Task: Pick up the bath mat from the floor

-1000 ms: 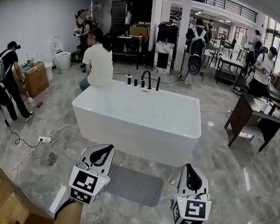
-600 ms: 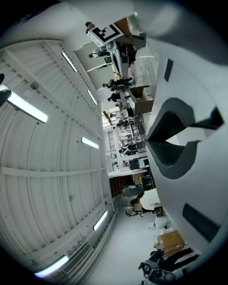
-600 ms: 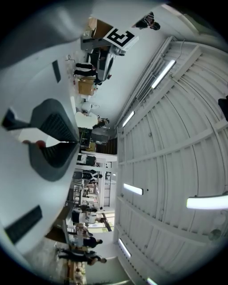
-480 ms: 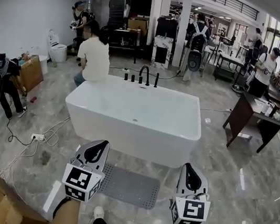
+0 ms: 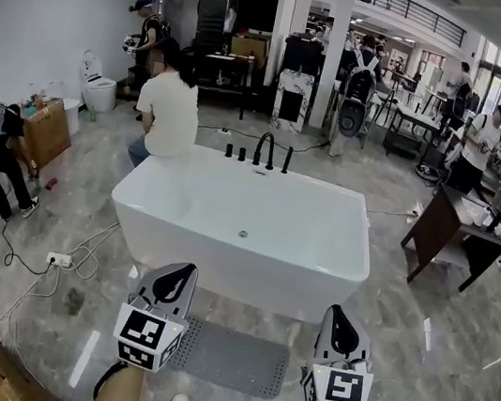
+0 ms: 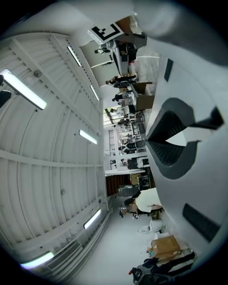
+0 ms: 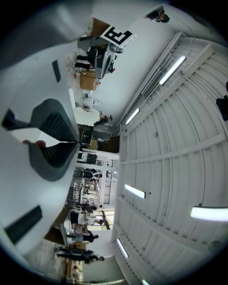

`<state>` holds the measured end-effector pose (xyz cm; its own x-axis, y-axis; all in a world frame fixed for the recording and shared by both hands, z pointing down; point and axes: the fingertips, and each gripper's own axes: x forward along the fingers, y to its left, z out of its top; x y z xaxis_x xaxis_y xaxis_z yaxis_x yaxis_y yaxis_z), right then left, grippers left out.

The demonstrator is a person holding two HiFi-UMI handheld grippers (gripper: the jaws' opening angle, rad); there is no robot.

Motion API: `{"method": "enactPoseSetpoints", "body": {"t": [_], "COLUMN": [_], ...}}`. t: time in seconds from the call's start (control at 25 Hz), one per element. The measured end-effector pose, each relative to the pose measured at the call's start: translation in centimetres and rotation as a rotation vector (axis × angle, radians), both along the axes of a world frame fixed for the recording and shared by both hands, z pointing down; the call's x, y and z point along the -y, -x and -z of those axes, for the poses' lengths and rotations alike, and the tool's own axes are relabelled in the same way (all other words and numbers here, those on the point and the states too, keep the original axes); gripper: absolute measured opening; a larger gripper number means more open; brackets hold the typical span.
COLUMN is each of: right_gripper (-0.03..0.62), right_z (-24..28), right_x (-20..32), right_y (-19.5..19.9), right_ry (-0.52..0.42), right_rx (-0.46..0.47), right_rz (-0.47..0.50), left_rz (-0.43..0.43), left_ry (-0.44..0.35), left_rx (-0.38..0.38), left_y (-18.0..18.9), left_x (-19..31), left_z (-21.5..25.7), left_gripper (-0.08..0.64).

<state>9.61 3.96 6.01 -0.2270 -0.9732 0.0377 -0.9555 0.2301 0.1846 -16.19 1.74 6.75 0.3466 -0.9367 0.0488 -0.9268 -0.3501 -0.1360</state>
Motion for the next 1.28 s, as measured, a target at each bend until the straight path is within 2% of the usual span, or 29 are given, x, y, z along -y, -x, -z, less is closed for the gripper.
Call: {"method": "enactPoseSetpoints", "body": {"t": [0.2, 0.36, 0.48, 1.0, 1.12, 1.28], "right_gripper": [0.021, 0.022, 0.023, 0.023, 0.023, 0.023], "right_z": [0.3, -0.1, -1.2, -3.7, -5.3, -7.2], "right_x": [3.8, 5.6, 6.1, 9.4, 10.1, 10.8], "right_y": [3.4, 4.7, 4.8, -0.9, -2.4, -3.3], "right_ry": [0.001, 0.004, 0.024, 0.064, 0.099, 0.134], "right_rx": [-0.012, -0.069, -0.059, -0.037, -0.026, -0.021], "right_rz": [-0.033, -0.063, -0.076, -0.05, -0.055, -0.059], "left_rz": [-0.02, -0.048, -0.055, -0.017, -0.022, -0.017], "left_ry": [0.004, 0.014, 0.038, 0.07, 0.099, 0.137], "left_rx": [-0.019, -0.029, -0.02, 0.042, 0.069, 0.062], "left_y": [3.6, 4.8, 5.3, 0.2, -1.1, -1.3], "left_x": [4.7, 7.2, 7.9, 9.8, 10.1, 11.0], "left_z": [0.0, -0.5, -1.7, -3.4, -4.8, -6.7], "left_gripper": [-0.002, -0.002, -0.002, -0.002, -0.002, -0.002]}}
